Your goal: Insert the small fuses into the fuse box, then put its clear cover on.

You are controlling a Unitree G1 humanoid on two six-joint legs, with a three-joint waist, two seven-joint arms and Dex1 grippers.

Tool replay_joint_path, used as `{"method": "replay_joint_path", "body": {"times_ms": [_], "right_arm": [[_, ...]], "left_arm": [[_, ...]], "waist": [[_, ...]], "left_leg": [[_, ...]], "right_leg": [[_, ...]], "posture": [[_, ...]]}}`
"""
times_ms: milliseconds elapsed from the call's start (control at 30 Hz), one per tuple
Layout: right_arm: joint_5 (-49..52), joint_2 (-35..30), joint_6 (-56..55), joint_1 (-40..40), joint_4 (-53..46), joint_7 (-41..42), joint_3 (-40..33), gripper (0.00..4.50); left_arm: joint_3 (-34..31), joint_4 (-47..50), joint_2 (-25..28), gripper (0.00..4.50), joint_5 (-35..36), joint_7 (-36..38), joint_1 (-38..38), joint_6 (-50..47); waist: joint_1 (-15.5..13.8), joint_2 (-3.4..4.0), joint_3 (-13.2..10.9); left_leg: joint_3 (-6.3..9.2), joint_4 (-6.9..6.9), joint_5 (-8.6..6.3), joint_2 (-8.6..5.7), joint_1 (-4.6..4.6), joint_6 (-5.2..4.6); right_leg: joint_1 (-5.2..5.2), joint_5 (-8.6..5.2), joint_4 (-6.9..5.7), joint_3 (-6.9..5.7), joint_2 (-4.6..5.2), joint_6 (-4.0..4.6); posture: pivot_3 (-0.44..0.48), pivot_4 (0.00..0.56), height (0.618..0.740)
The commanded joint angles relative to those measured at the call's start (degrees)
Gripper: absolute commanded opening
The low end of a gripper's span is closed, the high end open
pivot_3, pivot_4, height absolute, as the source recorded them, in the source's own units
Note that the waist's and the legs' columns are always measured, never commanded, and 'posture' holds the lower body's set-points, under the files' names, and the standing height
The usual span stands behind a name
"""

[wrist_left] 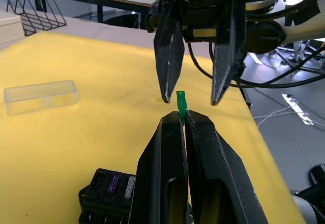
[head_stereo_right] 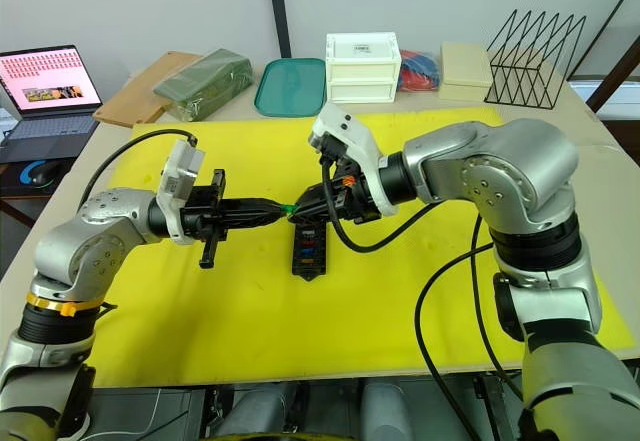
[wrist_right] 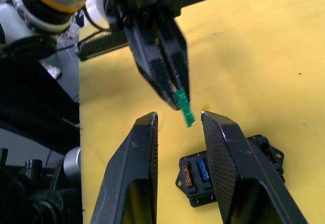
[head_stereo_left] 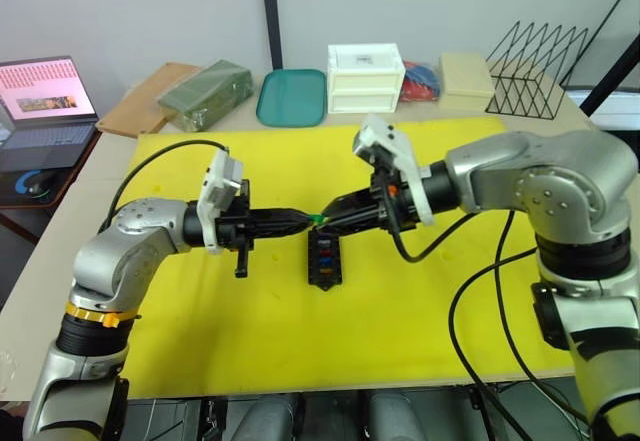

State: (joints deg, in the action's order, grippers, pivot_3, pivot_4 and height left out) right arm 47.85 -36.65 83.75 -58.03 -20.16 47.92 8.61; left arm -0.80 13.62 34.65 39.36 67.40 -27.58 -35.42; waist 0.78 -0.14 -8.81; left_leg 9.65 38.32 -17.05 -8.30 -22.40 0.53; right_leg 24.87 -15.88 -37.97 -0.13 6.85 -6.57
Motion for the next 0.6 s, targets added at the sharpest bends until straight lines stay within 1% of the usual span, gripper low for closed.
{"method": "replay_joint_path", "body": {"times_ms": [33, 467, 567, 600], "right_arm": [[0.55, -0.48, -1.36, -0.38, -1.49, 0.19, -0.41, 1.39], [0.37, -0.05, -2.22, -0.33, -1.21, -0.75, -0.43, 1.39], [0.35, -0.20, -2.45, -0.18, -1.33, -0.75, -0.17, 0.87], [0.30, -0.30, -2.53, -0.14, -1.39, -0.73, -0.01, 0.56]], "left_arm": [[-0.09, 1.55, 0.18, 0.00, 0.46, -0.18, -0.32, 0.91], [0.30, 1.50, 0.40, 0.00, 0.43, -0.15, -0.41, 1.01], [0.33, 1.32, 0.29, 0.00, 0.39, -0.26, -0.64, 1.06], [0.35, 1.28, 0.29, 0.00, 0.34, -0.28, -0.70, 1.11]], "waist": [[0.01, 0.00, 0.00], [0.00, 0.00, 0.00], [0.00, 0.00, 0.00], [0.00, 0.00, 0.00]], "left_leg": [[0.00, 0.00, 0.00, 0.00, 0.00, 0.00], [0.00, 0.00, 0.00, 0.00, 0.00, 0.00], [0.00, 0.00, 0.00, 0.00, 0.00, 0.00], [0.00, 0.00, 0.00, 0.00, 0.00, 0.00]], "right_leg": [[0.00, 0.00, 0.00, 0.00, 0.00, 0.00], [0.00, 0.00, 0.00, 0.00, 0.00, 0.00], [0.00, 0.00, 0.00, 0.00, 0.00, 0.00], [0.00, 0.00, 0.00, 0.00, 0.00, 0.00]], "posture": [[0.000, 0.150, 0.740], [0.000, 0.150, 0.740], [0.000, 0.150, 0.740], [0.000, 0.150, 0.740]]}}
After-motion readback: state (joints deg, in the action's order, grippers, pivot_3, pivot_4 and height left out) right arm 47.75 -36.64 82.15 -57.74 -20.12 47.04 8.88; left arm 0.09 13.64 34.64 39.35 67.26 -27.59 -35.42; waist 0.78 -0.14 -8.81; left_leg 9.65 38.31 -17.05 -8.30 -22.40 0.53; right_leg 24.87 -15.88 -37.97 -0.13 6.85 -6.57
